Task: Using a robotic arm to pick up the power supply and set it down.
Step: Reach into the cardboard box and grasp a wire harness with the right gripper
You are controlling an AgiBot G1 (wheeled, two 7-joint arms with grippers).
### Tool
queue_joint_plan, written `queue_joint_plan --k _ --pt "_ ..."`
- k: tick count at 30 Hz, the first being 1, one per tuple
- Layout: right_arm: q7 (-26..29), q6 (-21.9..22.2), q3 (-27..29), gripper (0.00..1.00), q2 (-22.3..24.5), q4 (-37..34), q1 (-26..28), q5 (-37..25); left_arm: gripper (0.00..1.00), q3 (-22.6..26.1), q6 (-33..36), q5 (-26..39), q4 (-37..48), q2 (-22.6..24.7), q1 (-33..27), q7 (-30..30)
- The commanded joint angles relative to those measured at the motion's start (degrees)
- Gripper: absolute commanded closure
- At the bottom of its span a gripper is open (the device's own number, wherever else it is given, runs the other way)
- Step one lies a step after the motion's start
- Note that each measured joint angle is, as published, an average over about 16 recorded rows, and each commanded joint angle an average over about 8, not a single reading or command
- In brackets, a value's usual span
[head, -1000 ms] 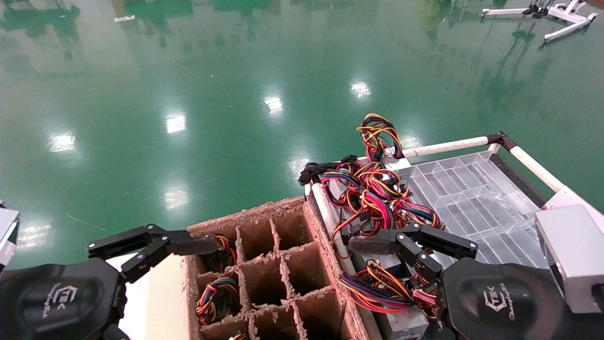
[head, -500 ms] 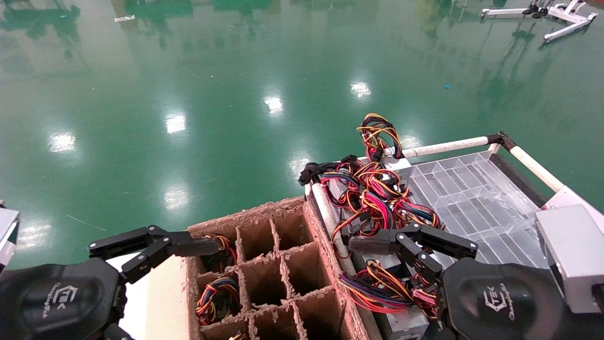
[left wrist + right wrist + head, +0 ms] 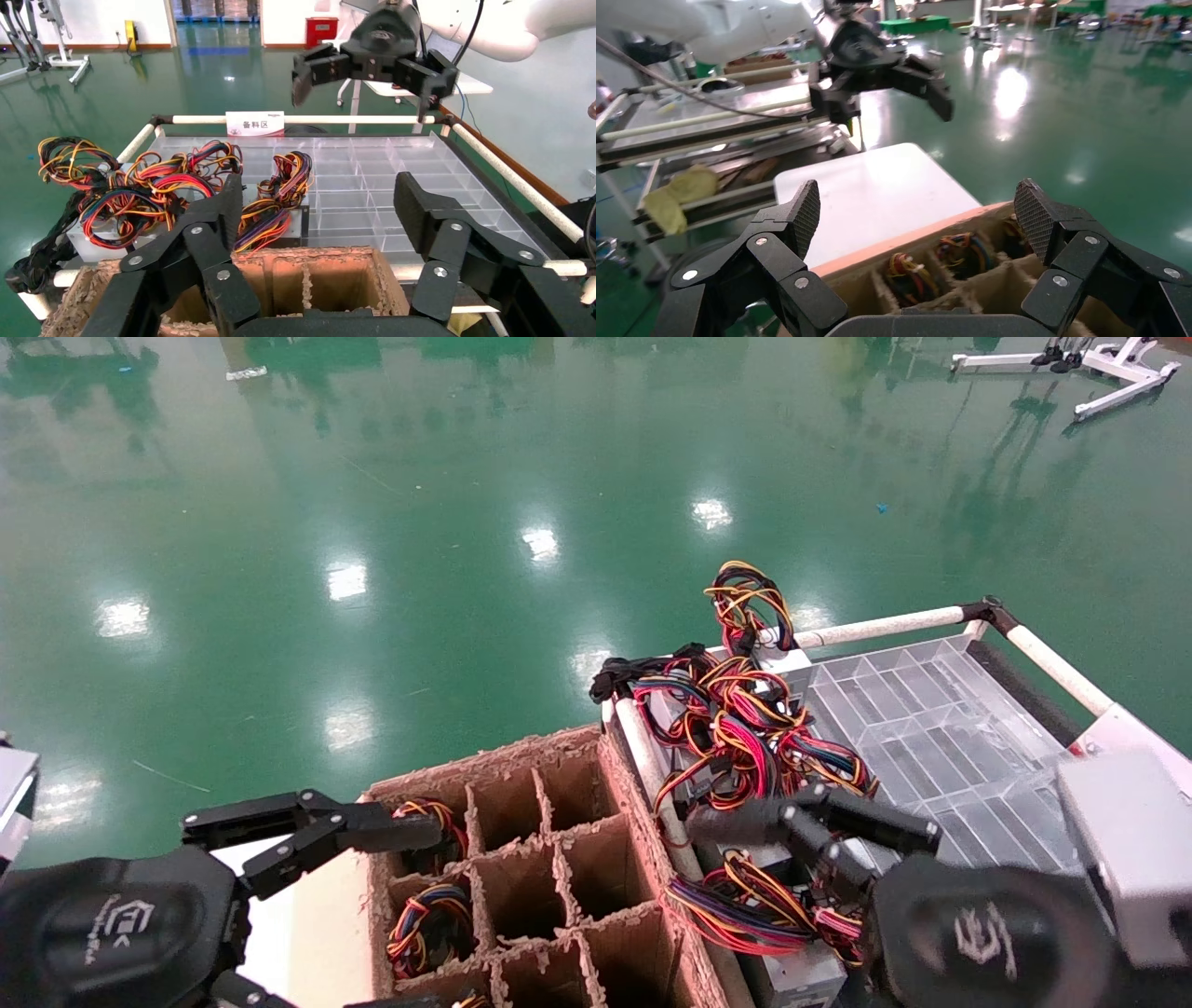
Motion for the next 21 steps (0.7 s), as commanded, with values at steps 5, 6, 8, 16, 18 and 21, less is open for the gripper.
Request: queue_joint_plan --k 5,6,8,16,18,21 --pt "0.74 -0.37 -2.26 0.00 -1.65 -0.05 0.91 -2.93 1.00 0.01 0.00 0.00 0.01 0.00 -0.01 0.00" --pt "0.73 -0.47 -2.83 0.00 -2.23 -0.24 1.32 -3.78 1.00 0.01 0.00 0.00 0.01 0.00 -0.01 0.00" --pt "0.55 -0.68 -4.06 0.00 -3.55 -0.72 2.29 -5.71 1.00 0.01 0.00 0.00 0.01 0.00 -0.01 0.01" --pt "-1.12 -1.98 -9.60 0.00 -10.35 -3.02 7.45 -14.37 1.00 0.01 0.00 -0.01 0.01 0.00 -0.01 0.01" --pt "-1.94 -2.10 -10.90 0.00 -12.13 -3.41 8.70 -16.59 1.00 0.02 0.00 -0.01 0.01 0.00 -0.01 0.01" --pt "-3.48 -2.16 -12.76 0.00 -14.81 -4.20 10.43 -19.81 1.00 0.02 0.00 -0.01 0.01 0.00 -0.01 0.01"
